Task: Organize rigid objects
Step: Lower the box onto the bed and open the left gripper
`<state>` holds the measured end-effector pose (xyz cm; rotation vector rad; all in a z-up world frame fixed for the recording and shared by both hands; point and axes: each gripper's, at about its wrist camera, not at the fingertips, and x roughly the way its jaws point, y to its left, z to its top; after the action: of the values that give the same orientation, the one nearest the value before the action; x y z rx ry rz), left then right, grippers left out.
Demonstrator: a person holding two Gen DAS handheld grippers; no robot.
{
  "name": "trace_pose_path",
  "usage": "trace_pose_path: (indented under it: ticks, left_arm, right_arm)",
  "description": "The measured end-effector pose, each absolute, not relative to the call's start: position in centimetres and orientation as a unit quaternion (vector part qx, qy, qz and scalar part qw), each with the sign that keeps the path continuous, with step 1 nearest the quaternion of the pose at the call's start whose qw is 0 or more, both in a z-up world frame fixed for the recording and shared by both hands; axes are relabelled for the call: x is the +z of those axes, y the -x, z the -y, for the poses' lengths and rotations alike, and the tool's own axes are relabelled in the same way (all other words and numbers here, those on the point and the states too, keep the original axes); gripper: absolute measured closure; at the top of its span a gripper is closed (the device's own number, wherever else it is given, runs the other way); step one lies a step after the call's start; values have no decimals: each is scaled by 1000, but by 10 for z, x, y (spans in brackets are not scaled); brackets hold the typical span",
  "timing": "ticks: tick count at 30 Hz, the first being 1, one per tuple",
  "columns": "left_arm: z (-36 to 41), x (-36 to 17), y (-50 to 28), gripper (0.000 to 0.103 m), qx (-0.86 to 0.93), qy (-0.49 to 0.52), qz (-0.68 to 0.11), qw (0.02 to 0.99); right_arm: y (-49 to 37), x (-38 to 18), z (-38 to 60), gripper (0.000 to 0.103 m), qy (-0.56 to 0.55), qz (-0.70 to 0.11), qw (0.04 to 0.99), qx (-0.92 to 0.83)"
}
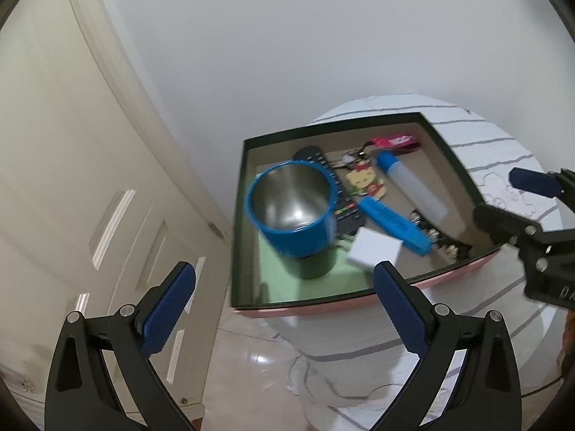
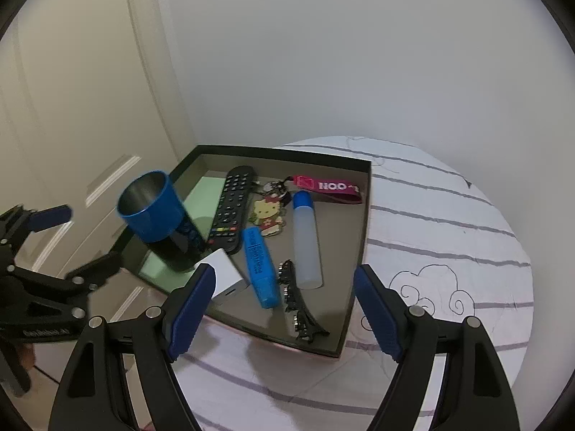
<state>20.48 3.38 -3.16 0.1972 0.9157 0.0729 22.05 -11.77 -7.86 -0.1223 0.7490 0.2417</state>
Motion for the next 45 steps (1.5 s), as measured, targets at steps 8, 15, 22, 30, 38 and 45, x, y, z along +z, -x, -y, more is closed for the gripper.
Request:
trace_pose_path:
  ticks: [8, 15, 22, 30, 38, 45]
  left_arm:
    - [-12, -28, -206, 2, 39, -60, -434, 898]
    - [10, -27, -212, 2, 42, -62, -432, 899]
    - [18, -24, -215, 2, 42, -64, -428, 900]
    - [24, -21, -212, 2, 38, -66, -424, 903]
    - [29, -1, -181, 2, 26, -68, -384, 920]
    - [27, 28, -130, 1, 18, -71, -304, 950]
  right_arm:
    - [-218, -75, 127, 22, 65, -364, 920, 127]
    - [-220, -73, 141, 22, 55, -361, 922, 125]
    - [-221, -69, 151, 22, 45, -356, 925, 123]
    - [-216, -64, 157, 22, 41, -350, 928, 124]
    - [-184, -52, 163, 22, 33, -313, 941, 127]
    - [-130, -40, 156, 22, 27, -243, 960, 136]
